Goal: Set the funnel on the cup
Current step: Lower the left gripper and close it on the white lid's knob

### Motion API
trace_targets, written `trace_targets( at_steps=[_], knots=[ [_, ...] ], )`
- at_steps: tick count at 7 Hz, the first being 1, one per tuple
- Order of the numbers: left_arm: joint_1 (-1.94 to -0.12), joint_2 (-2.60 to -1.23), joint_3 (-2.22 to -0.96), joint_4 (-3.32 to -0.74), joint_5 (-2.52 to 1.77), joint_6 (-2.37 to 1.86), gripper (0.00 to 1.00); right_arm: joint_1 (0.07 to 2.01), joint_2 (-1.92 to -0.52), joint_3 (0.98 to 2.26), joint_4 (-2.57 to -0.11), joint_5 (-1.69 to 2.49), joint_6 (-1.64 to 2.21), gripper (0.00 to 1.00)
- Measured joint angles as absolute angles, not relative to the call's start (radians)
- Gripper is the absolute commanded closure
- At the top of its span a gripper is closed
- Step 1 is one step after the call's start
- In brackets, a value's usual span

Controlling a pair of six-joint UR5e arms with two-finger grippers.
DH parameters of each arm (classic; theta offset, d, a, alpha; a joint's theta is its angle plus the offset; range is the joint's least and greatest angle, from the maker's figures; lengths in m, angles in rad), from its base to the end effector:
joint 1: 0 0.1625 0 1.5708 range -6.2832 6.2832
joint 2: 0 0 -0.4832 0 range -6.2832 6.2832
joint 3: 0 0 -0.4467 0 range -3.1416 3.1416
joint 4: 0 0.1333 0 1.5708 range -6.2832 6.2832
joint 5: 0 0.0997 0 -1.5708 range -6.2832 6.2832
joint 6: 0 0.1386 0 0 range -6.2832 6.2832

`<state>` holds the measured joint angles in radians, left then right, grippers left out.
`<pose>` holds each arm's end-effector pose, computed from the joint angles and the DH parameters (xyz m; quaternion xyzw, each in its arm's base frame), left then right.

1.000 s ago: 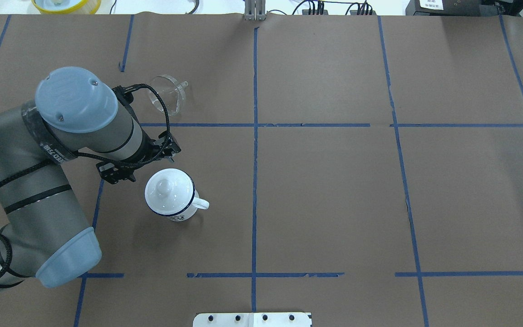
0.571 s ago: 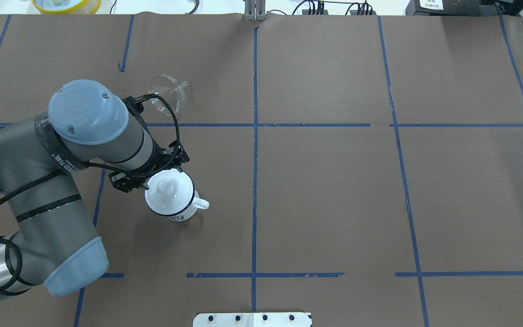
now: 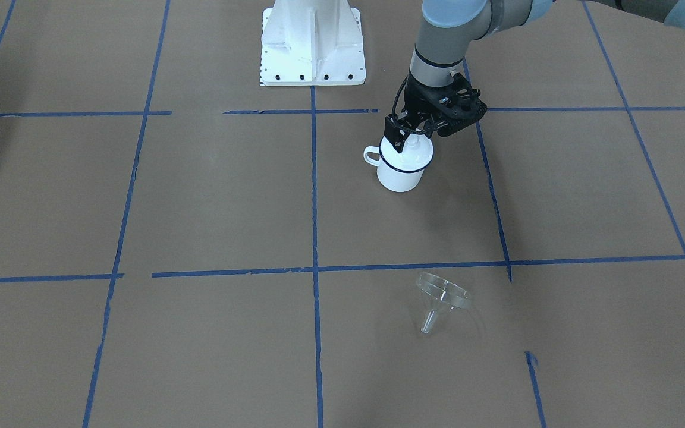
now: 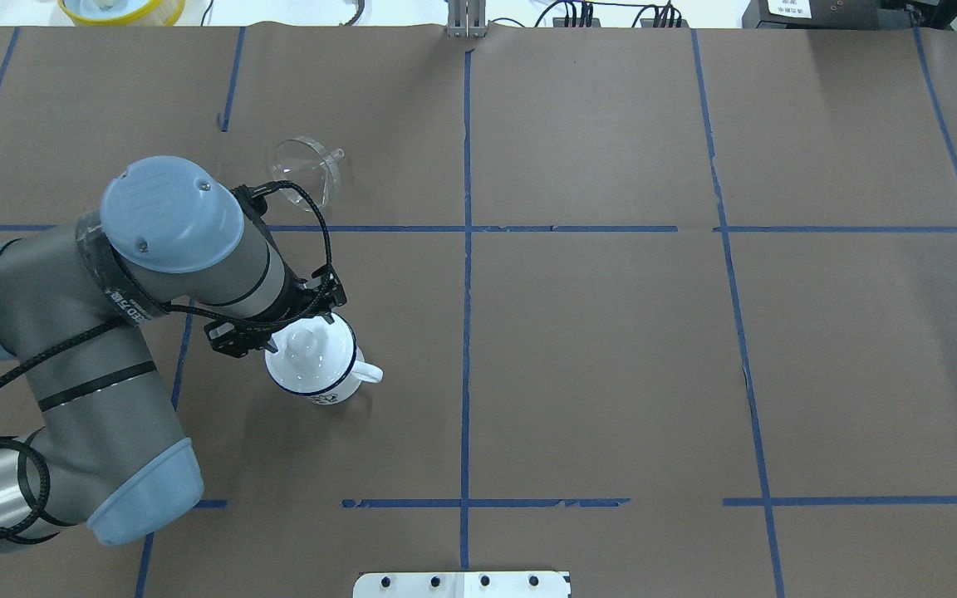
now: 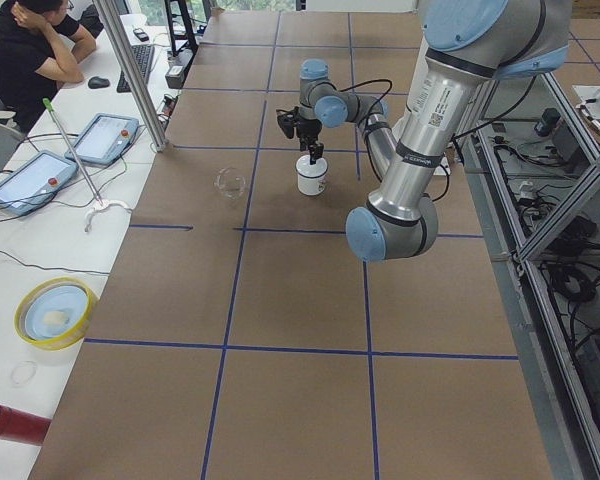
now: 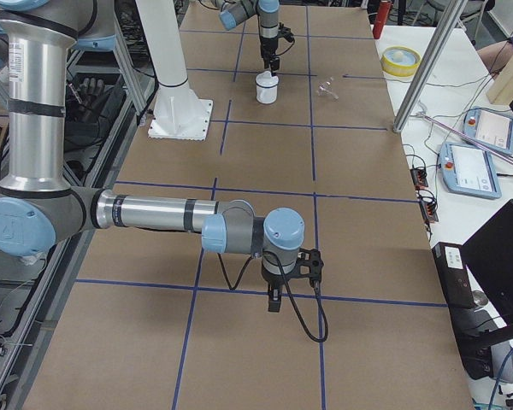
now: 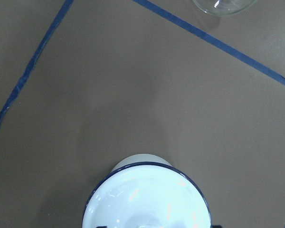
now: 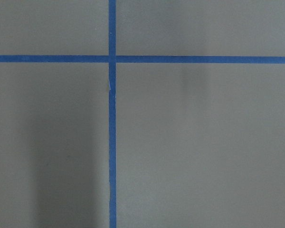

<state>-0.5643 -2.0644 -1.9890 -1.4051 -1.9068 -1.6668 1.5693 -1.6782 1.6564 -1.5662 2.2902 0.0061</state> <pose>0.5146 -0.4294 0.2633 -0.0681 0.3857 -0.2400 0.8883 0.0412 -0.4927 0.7586 -0.0094 -0.3519 0.0052 0.9360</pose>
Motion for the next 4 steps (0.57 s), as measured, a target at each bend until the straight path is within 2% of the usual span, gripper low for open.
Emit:
trace_targets(
  at_steps=[1,2,3,4],
  knots=[
    [-0.557,-2.064,-1.988,-1.405,-1.907,-1.668,0.26,1.569,-1.678,1.656,-1.566,2.29,0.006,0.0],
    [-0.552,-2.064,-1.987,-1.405,-1.908,-1.668,0.33,1.569,-1.678,1.656,-1.566,2.29,0.006,0.0],
    [-0.55,-2.064,-1.988,-1.405,-1.908,-1.669,0.56,1.569,-1.678,1.656,-1.566,2.29,0.006,0.0],
    [-0.547,-2.064,-1.988,-1.405,-1.908,-1.669,0.83,1.569,-1.678,1.656,-1.566,2.29,0.006,0.0]
  ],
)
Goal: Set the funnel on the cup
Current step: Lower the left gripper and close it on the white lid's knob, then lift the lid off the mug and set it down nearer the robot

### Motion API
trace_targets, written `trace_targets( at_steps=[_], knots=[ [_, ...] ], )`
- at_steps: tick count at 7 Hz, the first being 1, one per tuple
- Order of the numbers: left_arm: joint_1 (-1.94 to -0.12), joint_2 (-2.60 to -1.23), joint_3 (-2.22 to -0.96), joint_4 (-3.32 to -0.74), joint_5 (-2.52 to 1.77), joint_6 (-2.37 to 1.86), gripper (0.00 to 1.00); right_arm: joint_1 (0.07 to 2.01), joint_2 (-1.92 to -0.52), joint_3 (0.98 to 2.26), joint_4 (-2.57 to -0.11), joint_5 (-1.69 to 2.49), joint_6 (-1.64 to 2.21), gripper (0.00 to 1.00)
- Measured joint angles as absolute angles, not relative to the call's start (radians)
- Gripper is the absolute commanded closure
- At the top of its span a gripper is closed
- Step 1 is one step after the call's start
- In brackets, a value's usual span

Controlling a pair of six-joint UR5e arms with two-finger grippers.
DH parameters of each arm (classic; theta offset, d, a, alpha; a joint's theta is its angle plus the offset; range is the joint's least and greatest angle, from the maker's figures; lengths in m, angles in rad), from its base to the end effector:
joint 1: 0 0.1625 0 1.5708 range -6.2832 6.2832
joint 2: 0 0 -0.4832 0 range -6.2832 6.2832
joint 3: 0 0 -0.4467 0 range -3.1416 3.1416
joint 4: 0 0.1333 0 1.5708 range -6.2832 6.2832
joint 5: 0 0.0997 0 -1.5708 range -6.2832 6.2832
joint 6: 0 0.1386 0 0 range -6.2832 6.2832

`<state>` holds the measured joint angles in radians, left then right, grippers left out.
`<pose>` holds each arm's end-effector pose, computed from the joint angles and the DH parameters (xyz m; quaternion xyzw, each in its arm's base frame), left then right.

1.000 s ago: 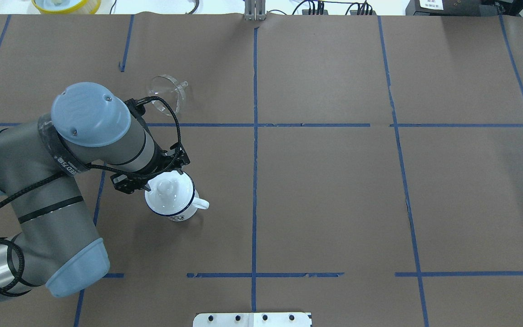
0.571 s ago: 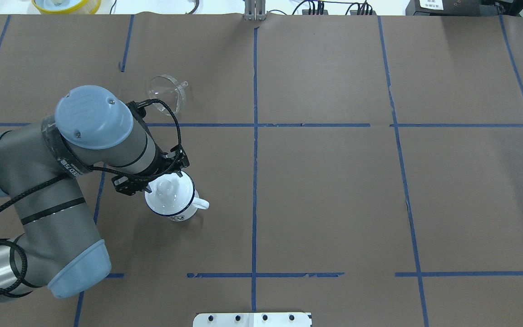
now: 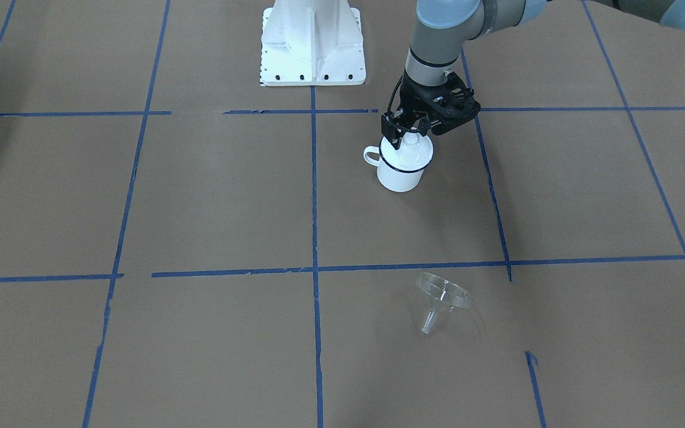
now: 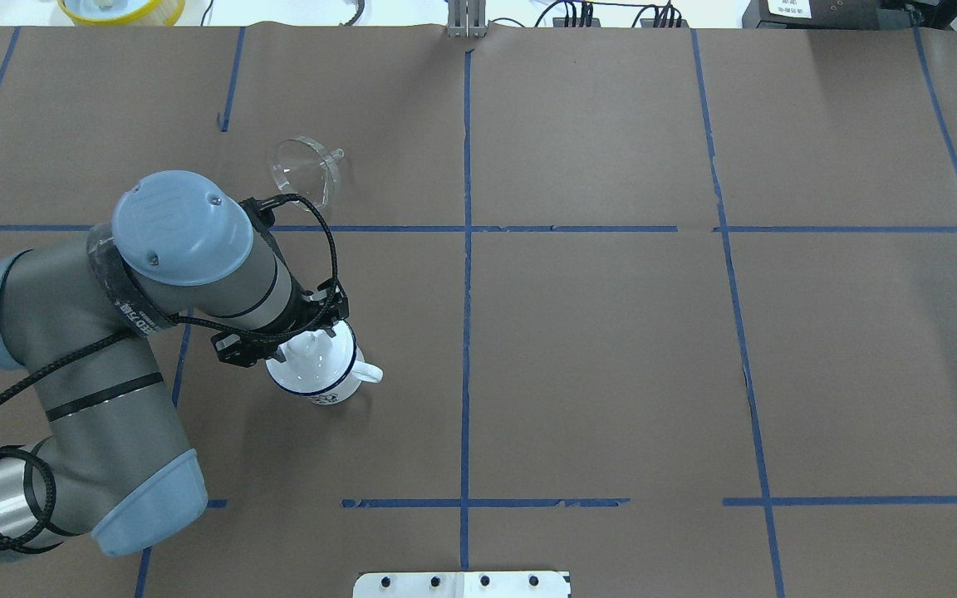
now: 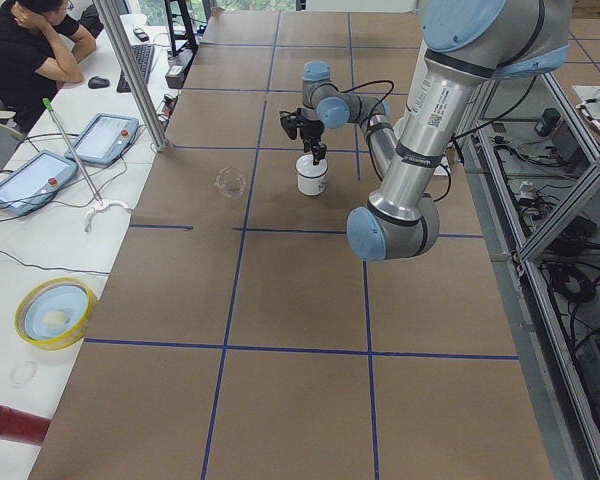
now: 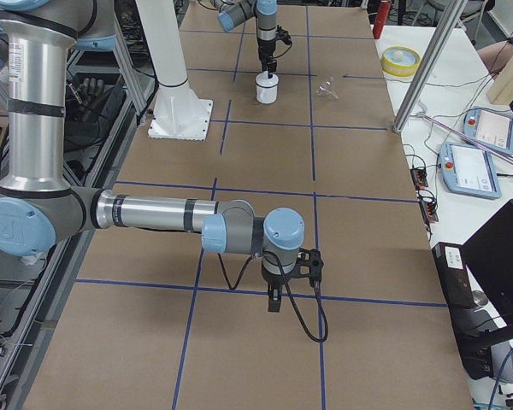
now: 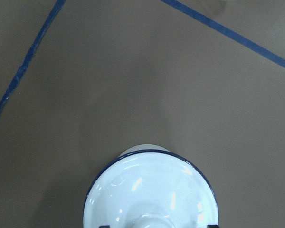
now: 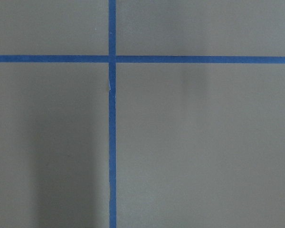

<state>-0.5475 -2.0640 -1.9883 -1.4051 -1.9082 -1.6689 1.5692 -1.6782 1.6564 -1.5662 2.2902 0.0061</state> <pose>0.5220 -0.4206 0.2638 -0.0725 0.3846 -0.2333 0.8902 0.0412 -0.4928 0.7586 -0.0094 -0.3519 0.0051 0.9360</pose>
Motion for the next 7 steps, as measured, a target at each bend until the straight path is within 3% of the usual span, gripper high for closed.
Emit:
trace_targets(
  at_steps=[1,4,7],
  knots=[
    [-0.547,-2.064,-1.99,-1.405,-1.909,-1.669,1.0,1.569,-1.678,1.656,-1.566,2.29,0.006,0.0],
    [-0.556,-2.065,-2.008,-1.386,-1.905,-1.667,1.0,1.569,-1.678,1.657,-1.566,2.29,0.006,0.0],
    [-0.628,-2.066,-2.173,-1.249,-1.897,-1.663,1.0,1.569,-1.678,1.656,-1.566,2.29,0.006,0.0]
  ],
)
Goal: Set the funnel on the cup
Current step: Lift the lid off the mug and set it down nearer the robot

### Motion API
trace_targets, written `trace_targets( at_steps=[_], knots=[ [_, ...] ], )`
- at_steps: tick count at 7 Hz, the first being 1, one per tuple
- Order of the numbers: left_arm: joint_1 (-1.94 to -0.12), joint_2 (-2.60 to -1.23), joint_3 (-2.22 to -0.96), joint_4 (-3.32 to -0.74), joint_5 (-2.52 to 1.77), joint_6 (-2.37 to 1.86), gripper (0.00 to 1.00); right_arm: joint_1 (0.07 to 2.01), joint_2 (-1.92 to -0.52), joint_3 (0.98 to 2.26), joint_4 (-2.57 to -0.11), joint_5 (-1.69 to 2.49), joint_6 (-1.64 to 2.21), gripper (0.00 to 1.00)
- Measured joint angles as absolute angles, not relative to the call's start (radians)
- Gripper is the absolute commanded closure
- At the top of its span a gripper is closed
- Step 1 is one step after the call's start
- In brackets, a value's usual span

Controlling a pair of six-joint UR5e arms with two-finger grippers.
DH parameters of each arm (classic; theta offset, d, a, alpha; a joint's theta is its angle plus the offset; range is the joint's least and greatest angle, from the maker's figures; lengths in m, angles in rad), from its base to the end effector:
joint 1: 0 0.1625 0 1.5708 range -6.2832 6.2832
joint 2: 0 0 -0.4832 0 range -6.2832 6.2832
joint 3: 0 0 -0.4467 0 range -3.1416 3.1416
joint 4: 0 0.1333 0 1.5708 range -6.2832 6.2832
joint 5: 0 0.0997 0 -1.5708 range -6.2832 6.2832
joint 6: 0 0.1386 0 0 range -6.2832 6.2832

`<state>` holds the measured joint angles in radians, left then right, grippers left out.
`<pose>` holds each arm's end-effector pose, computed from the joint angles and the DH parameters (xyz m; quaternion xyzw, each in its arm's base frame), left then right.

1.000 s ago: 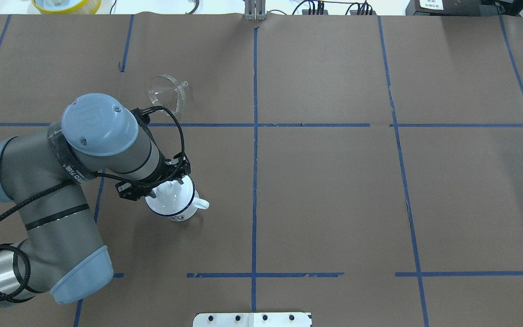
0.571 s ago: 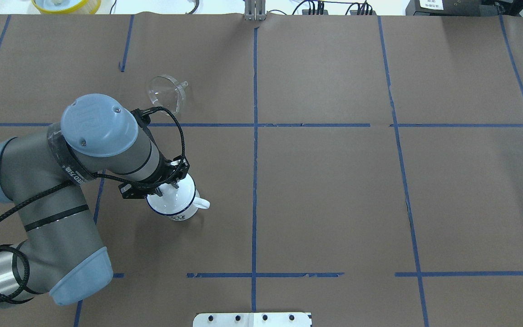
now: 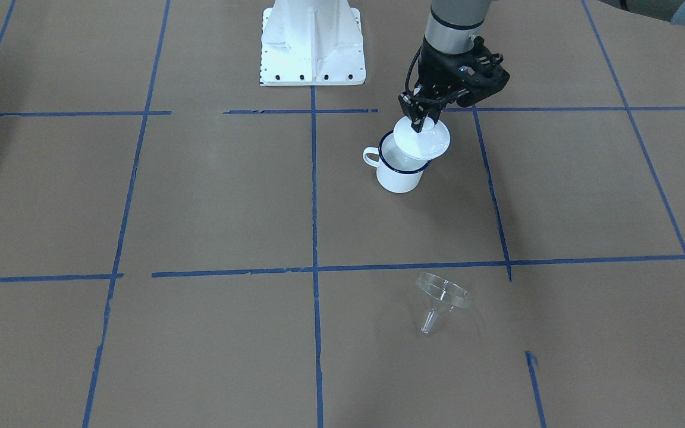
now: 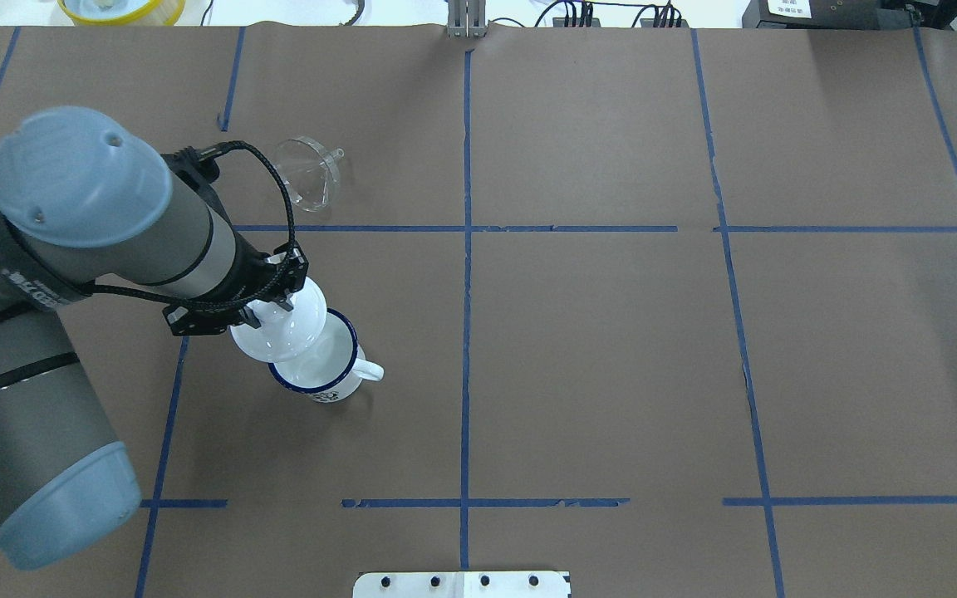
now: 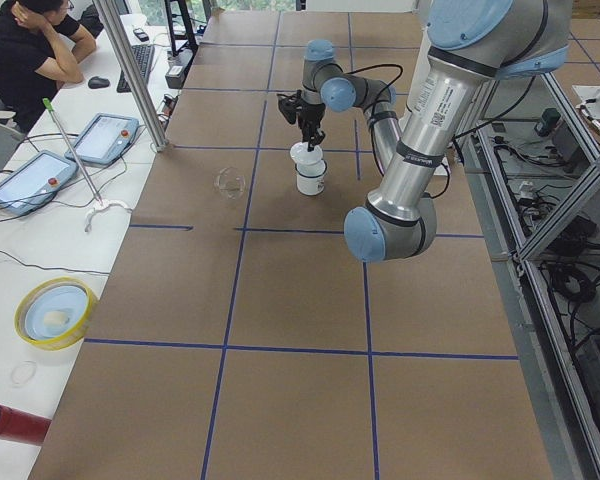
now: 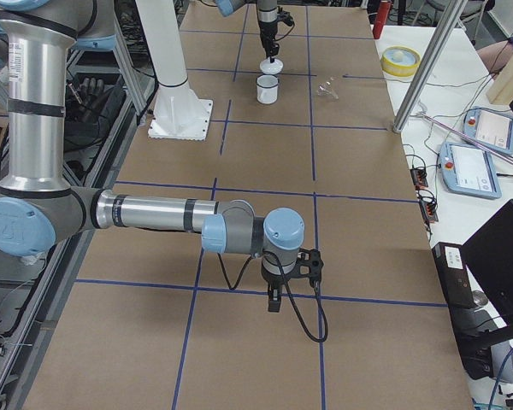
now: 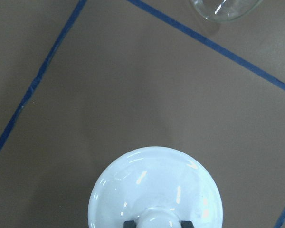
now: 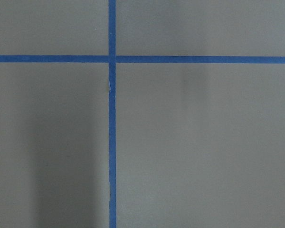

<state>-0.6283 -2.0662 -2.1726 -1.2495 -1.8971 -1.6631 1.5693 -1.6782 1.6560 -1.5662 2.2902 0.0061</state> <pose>0.4304 -0.4225 0.2140 -0.0461 0.3998 -0.2645 0.8764 0.0412 -0.4927 0.7588 -0.0096 -0.3519 0.0053 0.9360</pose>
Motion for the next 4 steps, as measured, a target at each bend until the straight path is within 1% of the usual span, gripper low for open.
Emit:
trace_targets(
  at_steps=[2,4],
  knots=[
    [-0.654,-2.009,-2.23,-1.242,-1.896,-1.656,1.0,1.569,-1.678,1.655,-1.566,2.29,0.006,0.0],
    [-0.641,-1.837,-2.267,-1.366,-1.901,-1.657,1.0,1.569,-1.678,1.655,-1.566,2.29,0.006,0.0]
  ],
)
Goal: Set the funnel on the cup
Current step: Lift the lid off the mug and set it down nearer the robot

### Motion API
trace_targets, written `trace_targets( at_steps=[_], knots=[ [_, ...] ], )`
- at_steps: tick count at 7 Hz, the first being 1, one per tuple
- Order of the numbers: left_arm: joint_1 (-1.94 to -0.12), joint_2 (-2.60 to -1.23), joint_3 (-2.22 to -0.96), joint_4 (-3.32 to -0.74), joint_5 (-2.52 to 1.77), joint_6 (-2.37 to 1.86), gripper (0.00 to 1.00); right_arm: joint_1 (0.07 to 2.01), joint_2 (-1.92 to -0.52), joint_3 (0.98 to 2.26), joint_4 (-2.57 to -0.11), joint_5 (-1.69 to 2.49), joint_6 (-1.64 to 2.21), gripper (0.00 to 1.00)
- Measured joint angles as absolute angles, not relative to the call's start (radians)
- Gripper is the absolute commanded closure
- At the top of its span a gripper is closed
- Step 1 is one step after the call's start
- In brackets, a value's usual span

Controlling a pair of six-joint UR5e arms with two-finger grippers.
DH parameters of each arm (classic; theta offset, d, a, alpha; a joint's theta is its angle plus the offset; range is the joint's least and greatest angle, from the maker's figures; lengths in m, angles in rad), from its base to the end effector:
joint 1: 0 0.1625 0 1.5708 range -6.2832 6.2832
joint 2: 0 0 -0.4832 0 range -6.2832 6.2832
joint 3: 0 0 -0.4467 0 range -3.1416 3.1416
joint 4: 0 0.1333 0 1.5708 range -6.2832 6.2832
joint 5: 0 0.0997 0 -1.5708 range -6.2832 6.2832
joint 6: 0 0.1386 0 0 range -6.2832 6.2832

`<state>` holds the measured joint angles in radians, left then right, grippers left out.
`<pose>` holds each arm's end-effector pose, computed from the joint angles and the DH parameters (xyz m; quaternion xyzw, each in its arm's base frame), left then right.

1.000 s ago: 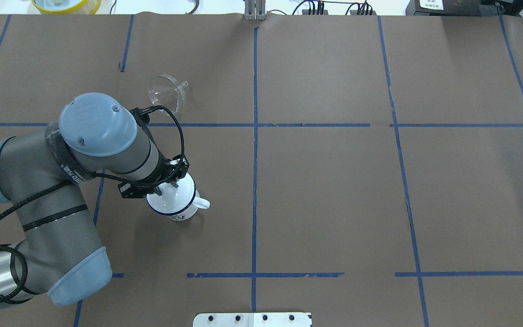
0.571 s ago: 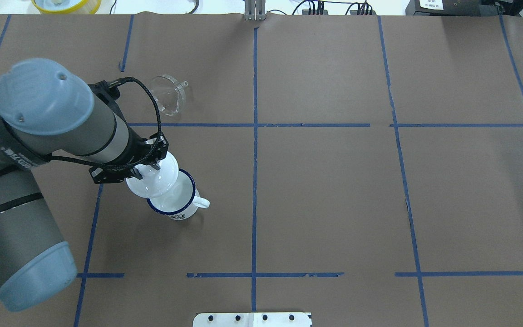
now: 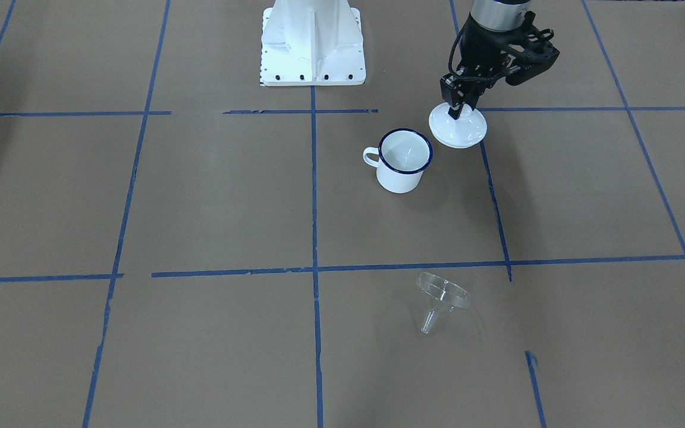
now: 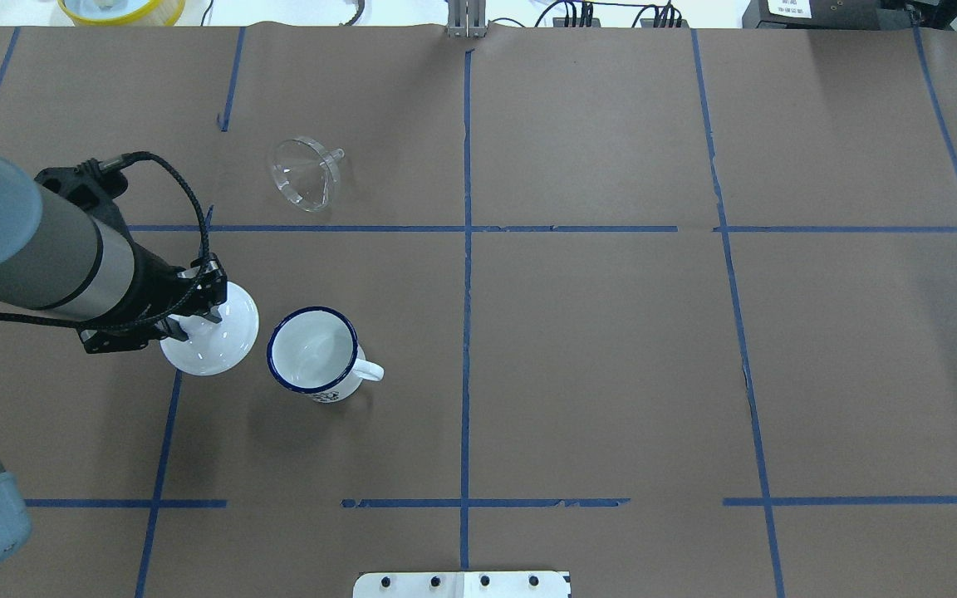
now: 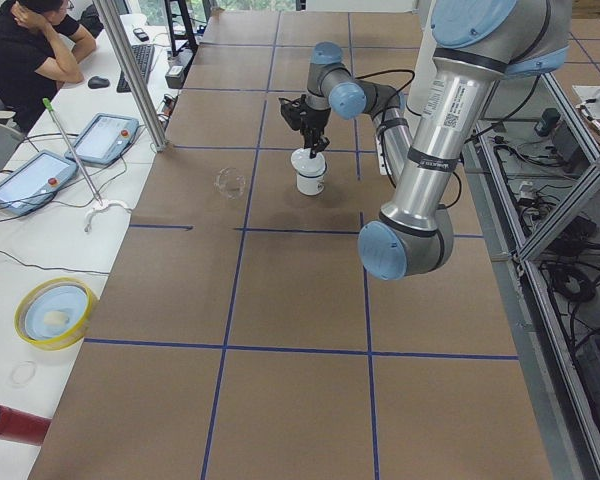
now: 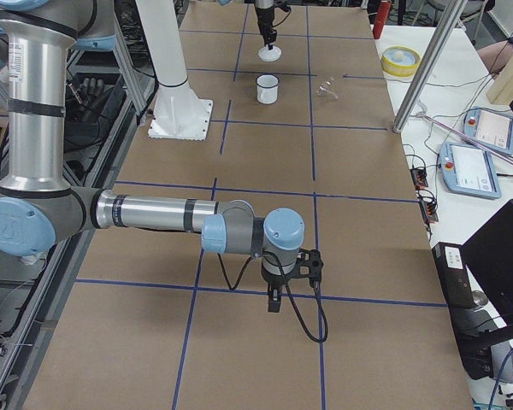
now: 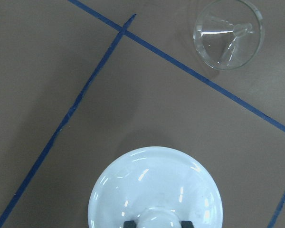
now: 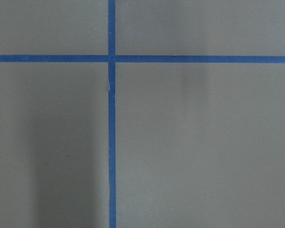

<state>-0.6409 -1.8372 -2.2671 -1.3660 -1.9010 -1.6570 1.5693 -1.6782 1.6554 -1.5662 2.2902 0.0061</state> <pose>0.3840 -0.3967 0.2887 -0.0469 0.3928 -0.2690 0.8781 0.0412 -0.4926 0.7592 -0.0099 -0.3519 0.0054 0.9360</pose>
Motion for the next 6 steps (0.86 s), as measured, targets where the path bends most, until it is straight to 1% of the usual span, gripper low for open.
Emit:
trace_targets(
  at_steps=[1,2,4,6],
  knots=[
    [-0.624,-1.761,-2.254,-1.457,-1.909,-1.661,1.0,1.569,-1.678,1.656,-1.566,2.29,0.006,0.0],
    [-0.604,-1.718,-2.218,-1.532,-1.942,-1.673,1.0,1.569,-1.678,1.657,-1.566,2.29,0.006,0.0],
    [-0.553,-1.691,-2.115,-1.68,-2.02,-1.746,1.0,1.569,-1.678,1.656,-1.566,2.29,0.006,0.0],
    [-0.512,-1.687,-2.049,-1.756,-2.029,-1.786,1.0,1.569,-1.678,1.655,-1.566,2.29,0.006,0.0]
  ],
)
